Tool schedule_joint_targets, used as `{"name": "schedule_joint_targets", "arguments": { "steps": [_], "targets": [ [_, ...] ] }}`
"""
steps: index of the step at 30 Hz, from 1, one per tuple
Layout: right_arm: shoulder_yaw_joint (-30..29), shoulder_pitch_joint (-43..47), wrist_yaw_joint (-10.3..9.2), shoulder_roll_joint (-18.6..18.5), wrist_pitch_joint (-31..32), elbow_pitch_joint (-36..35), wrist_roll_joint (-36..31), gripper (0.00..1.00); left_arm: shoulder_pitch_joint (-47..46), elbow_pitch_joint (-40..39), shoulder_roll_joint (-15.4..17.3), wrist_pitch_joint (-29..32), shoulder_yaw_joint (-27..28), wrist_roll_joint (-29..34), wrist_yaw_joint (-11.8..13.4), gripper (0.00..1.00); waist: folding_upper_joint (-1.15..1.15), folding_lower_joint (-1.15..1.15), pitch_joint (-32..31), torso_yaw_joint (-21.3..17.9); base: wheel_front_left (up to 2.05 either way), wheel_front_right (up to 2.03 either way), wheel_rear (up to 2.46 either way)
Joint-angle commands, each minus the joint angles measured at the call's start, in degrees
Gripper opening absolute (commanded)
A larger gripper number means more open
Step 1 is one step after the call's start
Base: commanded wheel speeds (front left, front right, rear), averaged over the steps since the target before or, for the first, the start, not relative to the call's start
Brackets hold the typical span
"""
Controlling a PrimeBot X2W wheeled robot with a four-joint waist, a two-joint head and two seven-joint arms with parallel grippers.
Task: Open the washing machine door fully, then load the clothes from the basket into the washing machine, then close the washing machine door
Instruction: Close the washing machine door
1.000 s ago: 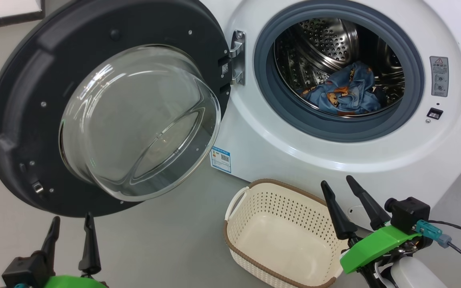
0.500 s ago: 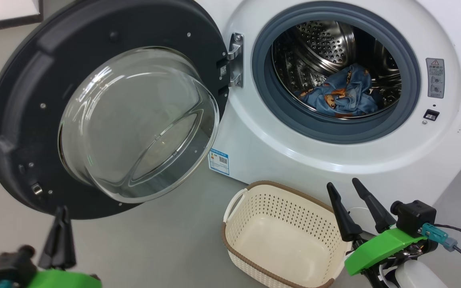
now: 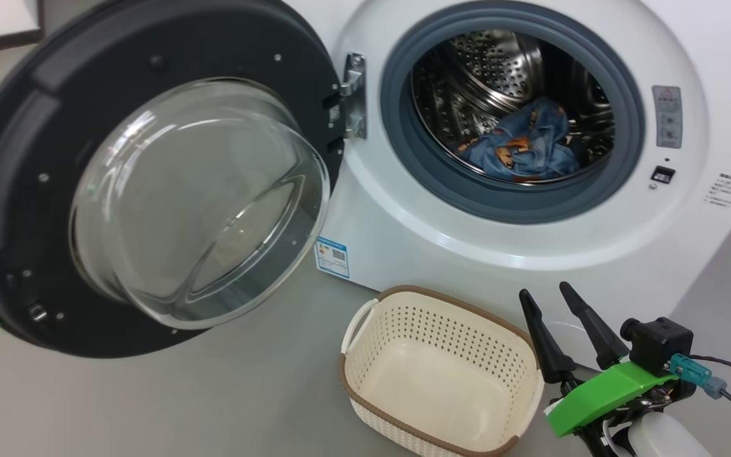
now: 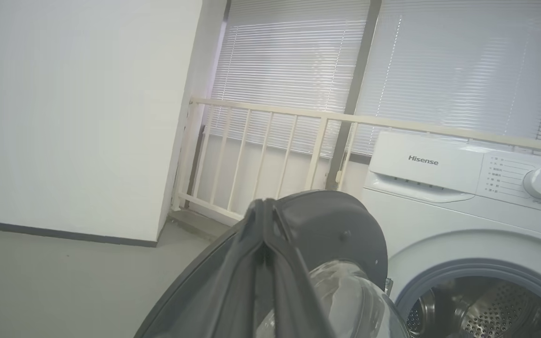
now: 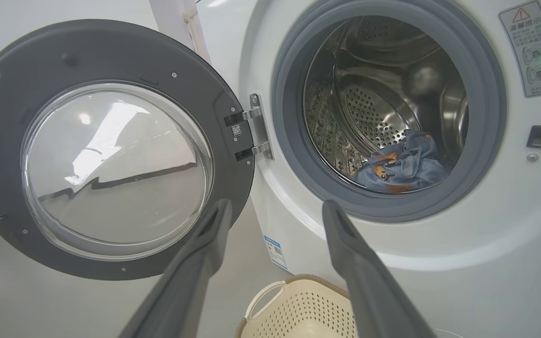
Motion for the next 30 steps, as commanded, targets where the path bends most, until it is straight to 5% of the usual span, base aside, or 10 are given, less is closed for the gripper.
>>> {"name": "schedule_joint_targets", "arguments": {
  "steps": [1, 8, 17, 30],
  "targets": [
    [1.3, -0.9, 0.26, -0.9, -0.5, -1.4, -0.3, 1.0, -4.2, -1.0, 4.0, 1.3, 2.9, -0.8, -0.6, 0.0, 0.0, 0.0, 0.5, -1.1, 0.0, 0.0, 0.0],
    [1.8, -1.5, 0.26, -1.7, -0.5, -1.3, -0.4, 1.0, -12.4, 6.7, 5.6, 6.4, 10.9, -14.5, -3.0, 0.0, 0.0, 0.0, 1.5, -4.1, 0.0, 0.0, 0.0],
    [2.3, -2.7, 0.26, -3.5, -0.5, -1.2, -0.6, 1.0, -18.0, 27.3, 8.8, 11.5, 23.3, -30.5, -4.8, 0.0, 0.0, 0.0, 3.4, -8.5, 0.0, 0.0, 0.0],
    [3.1, -4.1, 0.26, -6.4, -0.5, -1.5, -0.8, 1.0, -19.7, 46.8, 14.1, 13.0, 29.8, -37.0, -7.7, 0.0, 0.0, 0.0, 6.9, -13.5, 0.0, 0.0, 0.0]
  ]
}}
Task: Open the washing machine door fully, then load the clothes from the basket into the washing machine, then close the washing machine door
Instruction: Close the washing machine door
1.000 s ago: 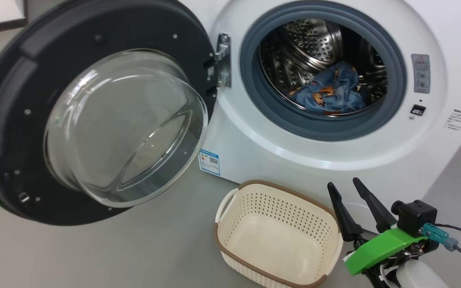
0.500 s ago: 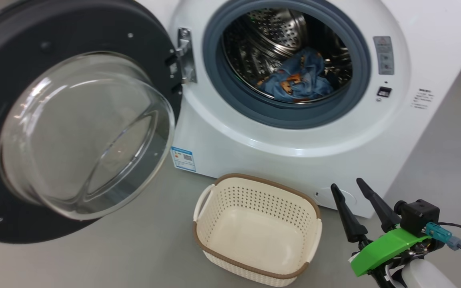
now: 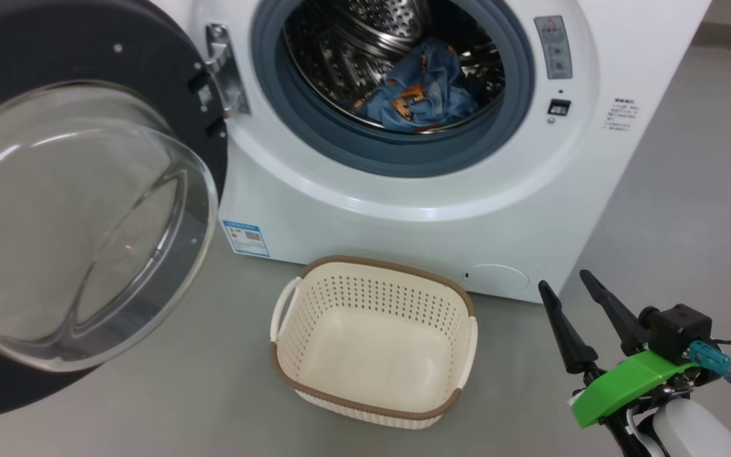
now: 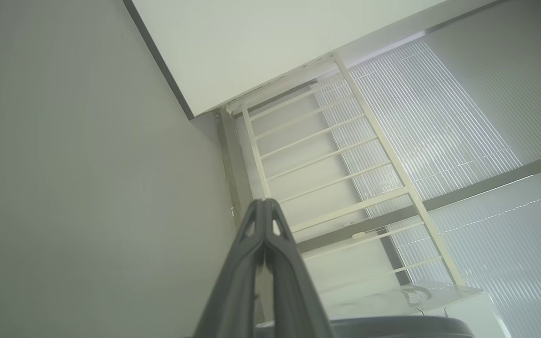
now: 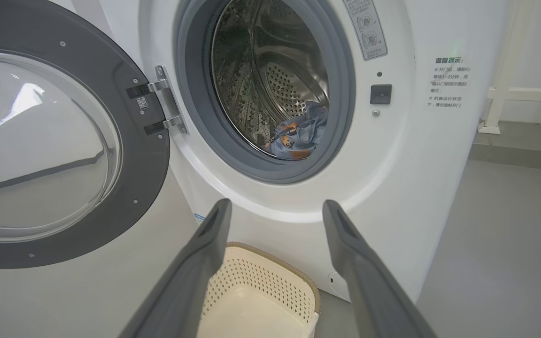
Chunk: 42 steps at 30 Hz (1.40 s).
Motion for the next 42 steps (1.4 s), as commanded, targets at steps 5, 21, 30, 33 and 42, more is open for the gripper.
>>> {"name": "schedule_joint_targets", "arguments": {
  "steps": [5, 21, 30, 33, 42],
  "targets": [
    [1.3, -2.5, 0.26, -1.3, -0.5, -1.7, -0.3, 1.0, -3.1, 2.0, 5.2, 1.7, 0.4, -1.0, -0.8, 0.0, 0.0, 0.0, 1.4, -1.4, 0.0, 0.0, 0.0],
    [1.4, -2.3, 0.26, -0.9, -0.5, -1.0, -0.5, 1.0, -3.9, 6.2, 5.5, 9.6, -2.4, -2.0, -0.9, 0.0, 0.0, 0.0, 0.8, -1.6, 0.0, 0.0, 0.0],
    [1.3, -1.5, 0.26, -0.2, -0.5, -0.6, -0.2, 1.0, -1.5, 5.1, 5.2, 21.6, -7.1, -1.5, -0.9, 0.0, 0.0, 0.0, -0.8, -0.6, 0.0, 0.0, 0.0],
    [1.2, -1.1, 0.26, 0.0, -0.5, -0.6, -0.1, 1.0, -0.3, 3.8, 5.0, 25.3, -8.4, -1.5, -0.9, 0.0, 0.0, 0.0, -1.2, 0.1, 0.0, 0.0, 0.0],
    [0.3, 0.0, 0.26, 1.2, -0.5, -0.6, 0.1, 1.0, 3.3, -2.7, 3.9, 37.6, -11.8, -3.1, -0.9, 0.0, 0.0, 0.0, -3.1, 2.2, 0.0, 0.0, 0.0]
  ]
}}
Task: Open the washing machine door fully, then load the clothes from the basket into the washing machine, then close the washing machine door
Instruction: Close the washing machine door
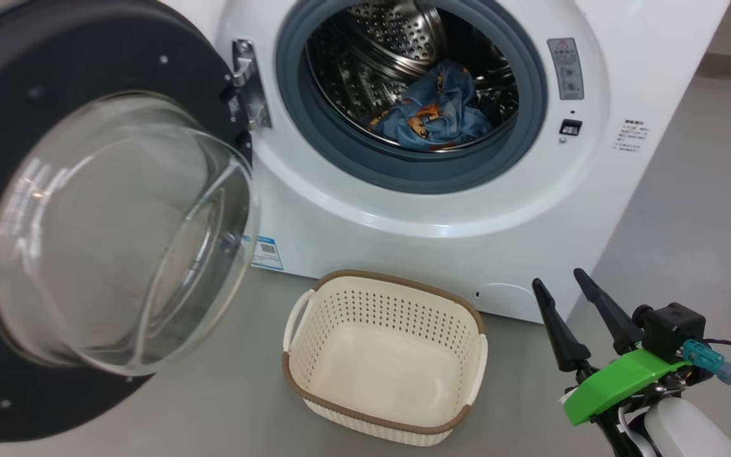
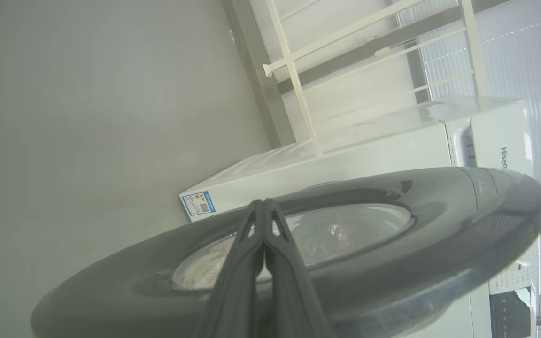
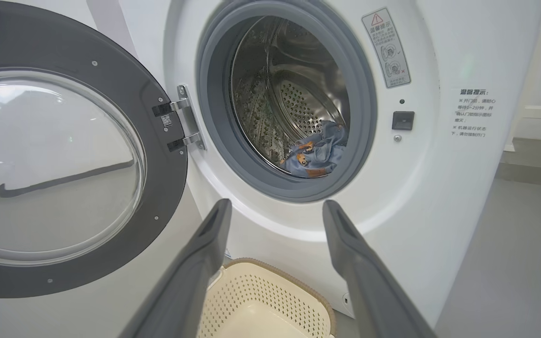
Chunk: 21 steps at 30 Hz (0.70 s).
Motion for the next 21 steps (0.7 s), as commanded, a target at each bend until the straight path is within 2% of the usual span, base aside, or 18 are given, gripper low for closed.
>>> {"name": "schedule_joint_targets", "arguments": {
  "steps": [1, 8, 11, 12, 15, 21],
  "targets": [
    [0.6, 0.5, 0.26, 0.0, -0.5, -1.1, 0.1, 1.0, 0.6, -2.3, 1.6, 2.8, 0.0, -0.8, -0.3, 0.0, 0.0, 0.0, -0.6, 0.7, 0.0, 0.0, 0.0],
    [0.1, 0.9, 0.26, 1.2, -0.5, -1.1, 0.1, 1.0, 4.0, -10.9, 0.0, 12.8, -2.2, -3.3, 1.3, 0.0, 0.0, 0.0, -1.4, 1.6, 0.0, 0.0, 0.0],
    [-0.3, 1.2, 0.26, 1.7, -0.5, -1.2, 0.1, 1.0, 6.0, -16.9, -1.7, 16.9, -2.9, -5.1, 3.4, 0.0, 0.0, 0.0, -1.7, 1.6, 0.0, 0.0, 0.0],
    [-0.3, 1.2, 0.26, 1.7, -0.5, -1.2, 0.1, 1.0, 6.0, -16.9, -1.7, 16.9, -2.9, -5.1, 3.4, 0.0, 0.0, 0.0, -1.7, 1.6, 0.0, 0.0, 0.0],
    [-0.6, 1.4, 0.26, 2.3, -0.5, -1.3, 0.1, 1.0, 8.0, -23.2, -3.6, 20.6, -3.1, -7.8, 6.1, 0.0, 0.0, 0.0, -1.9, 1.4, 0.0, 0.0, 0.0],
    [-1.2, 1.6, 0.26, 2.9, -0.5, -1.7, 0.2, 1.0, 12.6, -36.3, -6.6, 25.3, -4.5, -10.5, 13.0, 0.0, 0.0, 0.0, -2.2, -0.1, 0.0, 0.0, 0.0]
  ]
}}
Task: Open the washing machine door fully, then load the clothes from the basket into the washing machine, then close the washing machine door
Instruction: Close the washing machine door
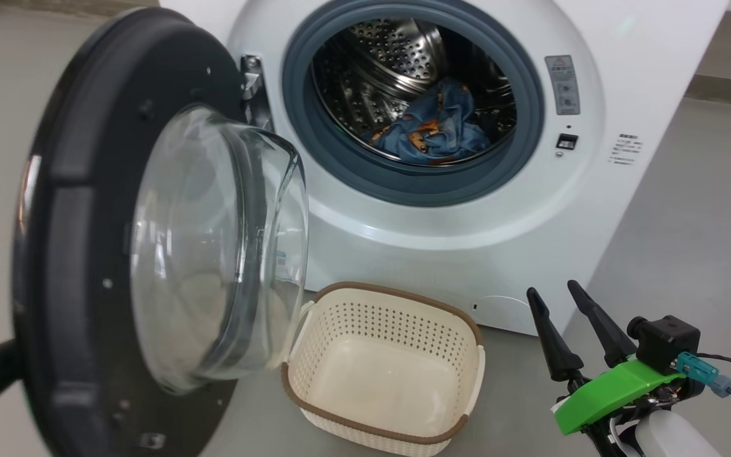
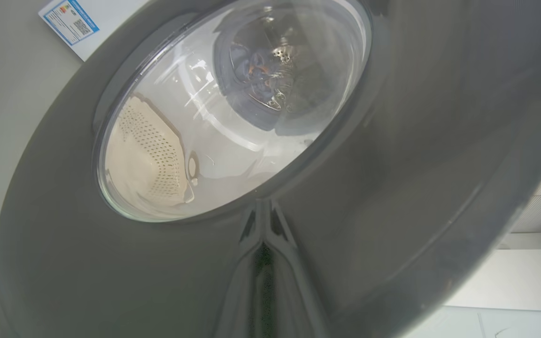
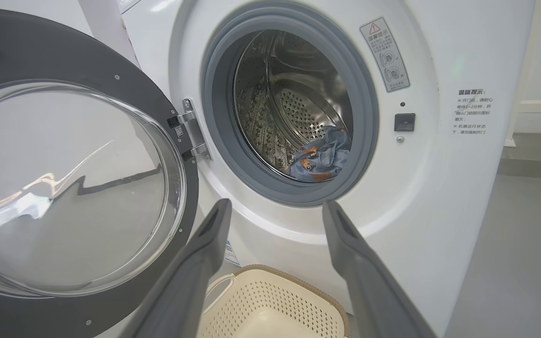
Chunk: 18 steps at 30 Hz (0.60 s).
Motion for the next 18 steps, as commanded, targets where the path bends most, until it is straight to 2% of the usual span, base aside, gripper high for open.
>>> {"name": "schedule_joint_targets", "arguments": {
  "steps": [1, 5, 9, 18],
  "targets": [
    [0.5, -0.5, 0.26, 0.0, -0.5, -1.5, 0.1, 1.0, -0.5, -4.7, 1.3, 1.7, 1.4, -1.4, 1.2, 0.0, 0.0, 0.0, -0.1, -0.9, 0.0, 0.0, 0.0],
    [-0.1, -0.3, 0.26, 0.2, -0.5, -1.6, 0.0, 1.0, 1.5, -13.4, -1.5, 2.8, 1.0, -3.7, 5.5, 0.0, 0.0, 0.0, -0.1, -2.5, 0.0, 0.0, 0.0],
    [-0.4, -0.3, 0.26, 0.4, -0.5, -1.8, -0.2, 1.0, 3.3, -19.8, -3.9, 2.6, -0.1, -4.1, 8.0, 0.0, 0.0, 0.0, -0.1, -4.9, 0.0, 0.0, 0.0],
    [-1.0, -0.7, 0.26, 0.2, -0.5, -2.1, -0.5, 1.0, 4.9, -24.5, -8.6, -0.2, -2.2, -3.1, 8.5, 0.0, 0.0, 0.0, 0.6, -12.2, 0.0, 0.0, 0.0]
  ]
}}
